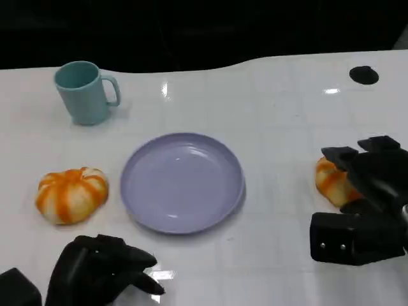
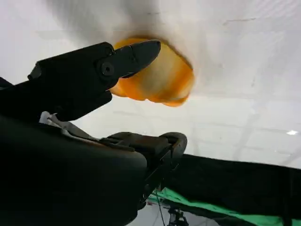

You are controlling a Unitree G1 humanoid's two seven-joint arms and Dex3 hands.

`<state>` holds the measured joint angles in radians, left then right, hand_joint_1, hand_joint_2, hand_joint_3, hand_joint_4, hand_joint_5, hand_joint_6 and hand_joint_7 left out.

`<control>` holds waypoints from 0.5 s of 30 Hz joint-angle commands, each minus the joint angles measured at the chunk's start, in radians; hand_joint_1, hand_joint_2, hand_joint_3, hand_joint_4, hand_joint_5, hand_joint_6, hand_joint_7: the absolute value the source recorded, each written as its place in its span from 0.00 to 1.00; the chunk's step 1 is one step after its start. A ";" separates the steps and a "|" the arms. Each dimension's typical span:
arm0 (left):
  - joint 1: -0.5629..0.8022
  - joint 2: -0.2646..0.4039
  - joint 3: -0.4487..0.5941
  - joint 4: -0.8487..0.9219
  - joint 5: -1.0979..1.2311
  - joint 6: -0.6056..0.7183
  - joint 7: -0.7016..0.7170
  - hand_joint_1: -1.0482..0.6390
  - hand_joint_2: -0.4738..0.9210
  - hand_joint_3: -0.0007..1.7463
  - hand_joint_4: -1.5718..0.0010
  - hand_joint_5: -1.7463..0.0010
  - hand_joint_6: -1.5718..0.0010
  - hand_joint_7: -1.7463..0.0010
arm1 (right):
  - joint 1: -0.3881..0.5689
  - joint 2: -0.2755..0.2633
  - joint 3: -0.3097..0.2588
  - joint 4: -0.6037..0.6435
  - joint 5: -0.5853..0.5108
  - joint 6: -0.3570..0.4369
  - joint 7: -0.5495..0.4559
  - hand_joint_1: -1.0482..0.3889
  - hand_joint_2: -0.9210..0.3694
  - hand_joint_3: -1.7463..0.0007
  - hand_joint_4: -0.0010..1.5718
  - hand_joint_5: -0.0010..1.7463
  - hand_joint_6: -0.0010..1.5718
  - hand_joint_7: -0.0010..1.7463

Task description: Grasp the bread from the table and place it into the plate.

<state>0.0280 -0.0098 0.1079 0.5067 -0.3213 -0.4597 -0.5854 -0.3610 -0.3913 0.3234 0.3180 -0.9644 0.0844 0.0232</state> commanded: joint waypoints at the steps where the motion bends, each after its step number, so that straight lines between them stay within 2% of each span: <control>1: 0.010 0.011 0.005 -0.013 -0.002 0.000 0.001 0.00 0.90 0.00 0.00 0.79 0.00 0.92 | -0.045 -0.012 0.013 0.089 0.020 0.010 -0.035 0.45 0.08 0.99 0.11 0.14 0.23 0.00; 10: 0.011 0.011 0.005 -0.017 -0.001 0.001 0.002 0.00 0.90 0.00 0.00 0.79 0.00 0.92 | -0.103 0.001 0.049 0.229 0.049 0.014 -0.072 0.45 0.07 1.00 0.13 0.11 0.23 0.01; 15: 0.014 0.009 0.003 -0.018 0.004 -0.003 0.005 0.00 0.90 0.00 0.00 0.79 0.00 0.91 | -0.148 0.008 0.074 0.347 0.073 -0.033 -0.147 0.47 0.04 1.00 0.29 0.08 0.37 0.02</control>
<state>0.0316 -0.0112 0.1071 0.4974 -0.3209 -0.4585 -0.5851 -0.4783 -0.3859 0.3944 0.6142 -0.9126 0.0651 -0.0931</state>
